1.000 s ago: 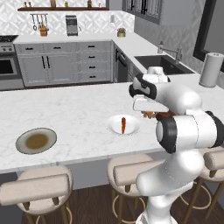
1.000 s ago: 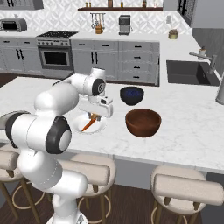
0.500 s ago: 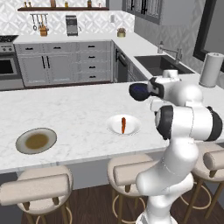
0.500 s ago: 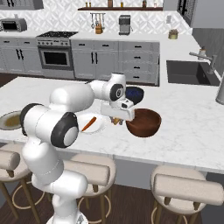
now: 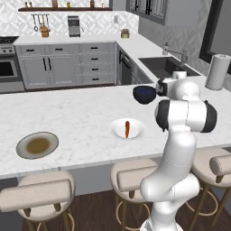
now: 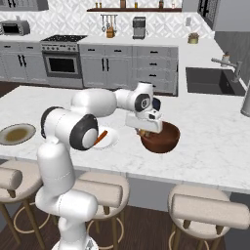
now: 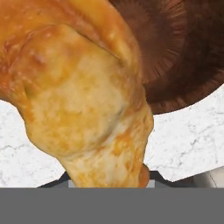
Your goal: Pick the chicken drumstick and carrot from their plates and place them in the bowl. Then put the bowl in the fridge.
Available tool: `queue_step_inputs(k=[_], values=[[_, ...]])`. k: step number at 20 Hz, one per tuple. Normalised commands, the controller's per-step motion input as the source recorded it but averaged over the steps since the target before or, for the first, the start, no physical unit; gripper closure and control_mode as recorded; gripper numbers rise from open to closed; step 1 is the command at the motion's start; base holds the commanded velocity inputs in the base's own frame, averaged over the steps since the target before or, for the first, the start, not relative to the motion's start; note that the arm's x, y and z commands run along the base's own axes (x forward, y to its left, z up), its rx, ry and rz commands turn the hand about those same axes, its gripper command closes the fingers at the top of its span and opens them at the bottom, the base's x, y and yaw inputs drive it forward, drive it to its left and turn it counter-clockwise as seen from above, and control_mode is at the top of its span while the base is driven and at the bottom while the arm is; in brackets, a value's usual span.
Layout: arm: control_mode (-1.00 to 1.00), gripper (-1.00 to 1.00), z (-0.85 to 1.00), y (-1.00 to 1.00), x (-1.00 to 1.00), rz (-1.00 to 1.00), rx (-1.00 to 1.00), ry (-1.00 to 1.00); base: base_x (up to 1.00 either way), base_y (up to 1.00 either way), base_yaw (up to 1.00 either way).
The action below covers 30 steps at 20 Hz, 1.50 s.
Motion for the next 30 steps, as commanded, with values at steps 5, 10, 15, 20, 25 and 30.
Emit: queue_step_inputs(k=[5, 10, 15, 20, 25, 30], values=[[-1.00, 1.00, -0.35, -0.28, 0.23, 0.00, 0.00, 0.00, 0.00, 0.00, 0.00], [-1.00, 1.00, -0.44, -0.44, 0.18, 0.00, 0.00, 0.00, 0.00, 0.00, 0.00], [-1.00, 1.00, -0.08, -0.35, 0.21, 0.00, 0.00, 0.00, 0.00, 0.00, 0.00], [-1.00, 1.00, -0.27, -0.14, 0.16, 0.00, 0.00, 0.00, 0.00, 0.00, 0.00], [-1.00, 1.00, -0.41, 0.00, 0.00, 0.00, -0.01, 0.00, 0.00, 0.00, 0.00], [-1.00, -1.00, -0.02, 0.00, 0.00, 0.00, 0.00, -0.01, 0.00, 0.00, 0.00]])
